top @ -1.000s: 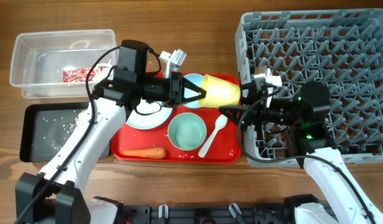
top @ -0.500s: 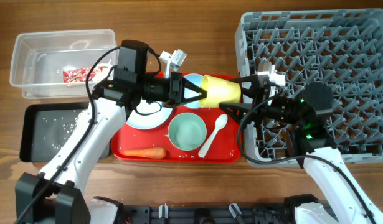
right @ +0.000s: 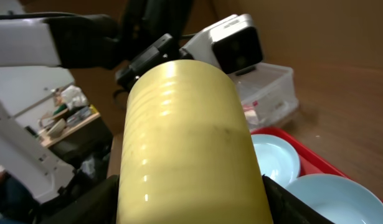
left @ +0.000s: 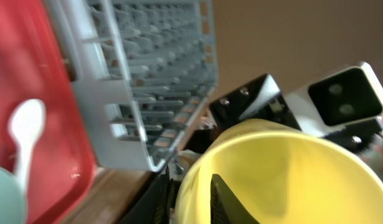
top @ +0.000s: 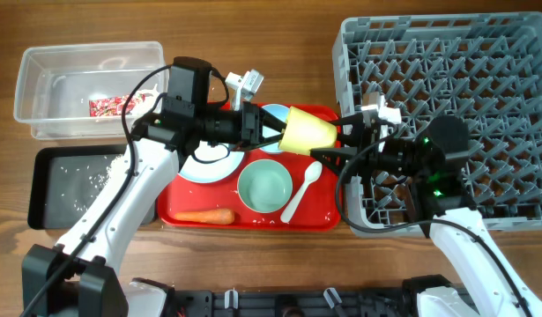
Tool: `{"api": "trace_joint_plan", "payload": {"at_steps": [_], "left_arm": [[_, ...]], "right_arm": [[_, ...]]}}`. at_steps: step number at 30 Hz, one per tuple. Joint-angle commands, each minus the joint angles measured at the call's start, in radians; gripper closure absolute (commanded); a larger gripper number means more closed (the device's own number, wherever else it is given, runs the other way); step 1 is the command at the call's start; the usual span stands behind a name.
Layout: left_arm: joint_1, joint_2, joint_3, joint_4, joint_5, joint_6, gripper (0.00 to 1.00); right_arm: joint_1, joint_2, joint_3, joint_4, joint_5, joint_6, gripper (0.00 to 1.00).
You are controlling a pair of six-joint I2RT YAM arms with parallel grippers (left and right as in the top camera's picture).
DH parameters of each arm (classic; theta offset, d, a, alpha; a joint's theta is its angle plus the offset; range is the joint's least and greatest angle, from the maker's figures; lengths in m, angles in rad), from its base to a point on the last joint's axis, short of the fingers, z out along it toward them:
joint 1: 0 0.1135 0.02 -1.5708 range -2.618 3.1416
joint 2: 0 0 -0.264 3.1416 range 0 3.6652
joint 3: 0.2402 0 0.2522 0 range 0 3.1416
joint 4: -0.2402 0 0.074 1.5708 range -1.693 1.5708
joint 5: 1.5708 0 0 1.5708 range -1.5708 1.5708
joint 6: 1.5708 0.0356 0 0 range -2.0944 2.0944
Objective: Sort waste into correct bins and load items into the dishwasher rack
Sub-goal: 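Place the yellow cup in the dish rack with the right gripper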
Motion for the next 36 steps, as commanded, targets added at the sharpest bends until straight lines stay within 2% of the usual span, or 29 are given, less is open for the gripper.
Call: {"api": "trace_joint_plan", "payload": {"at_steps": [1,4,8,10,14,16,20,27,28,30,36], "left_arm": [[-0.004,-0.012,0.005,-0.068,-0.287,0.005,0.70],[0.013,-0.012,0.005,-0.179,-0.526,0.004,0.71],[0.092,-0.023,0.005,-0.322,-0.669,0.021,0.66],[0.124,-0.039,0.005,-0.383,-0.746,0.029,0.66],[0.153,-0.074,0.005,-0.467,-0.874,0.047,0.65],[0.153,-0.092,0.005,-0.484,-0.882,0.050,0.66],[0.153,-0.133,0.005,-0.513,-0.956,0.050,0.65],[0.153,-0.171,0.005,-0.551,-0.982,0.050,0.65],[0.153,-0.171,0.005,-0.552,-0.982,0.049,0.65],[0.153,-0.171,0.005,-0.552,-0.982,0.050,0.65],[0.153,-0.171,0.005,-0.566,-0.982,0.050,0.64]], "right_arm": [[0.004,0.006,0.014,-0.065,0.130,-0.014,0.43],[0.004,0.002,0.014,-0.214,0.307,-0.013,0.49],[0.004,-0.098,0.019,-0.385,0.464,-0.070,0.49],[0.004,-0.176,0.071,-0.540,0.591,-0.122,0.49],[-0.004,-0.224,0.315,-0.987,0.972,-0.173,0.45],[-0.029,-0.209,0.427,-1.141,1.051,-0.172,0.45],[-0.158,-0.132,0.612,-1.329,1.136,-0.177,0.45],[-0.514,0.145,0.876,-1.547,1.139,-0.195,0.45],[-0.570,0.190,0.906,-1.569,1.139,-0.195,0.42],[-0.673,0.268,0.925,-1.565,1.139,-0.186,0.41],[-0.829,0.430,0.924,-1.479,1.128,-0.128,0.41]]}}
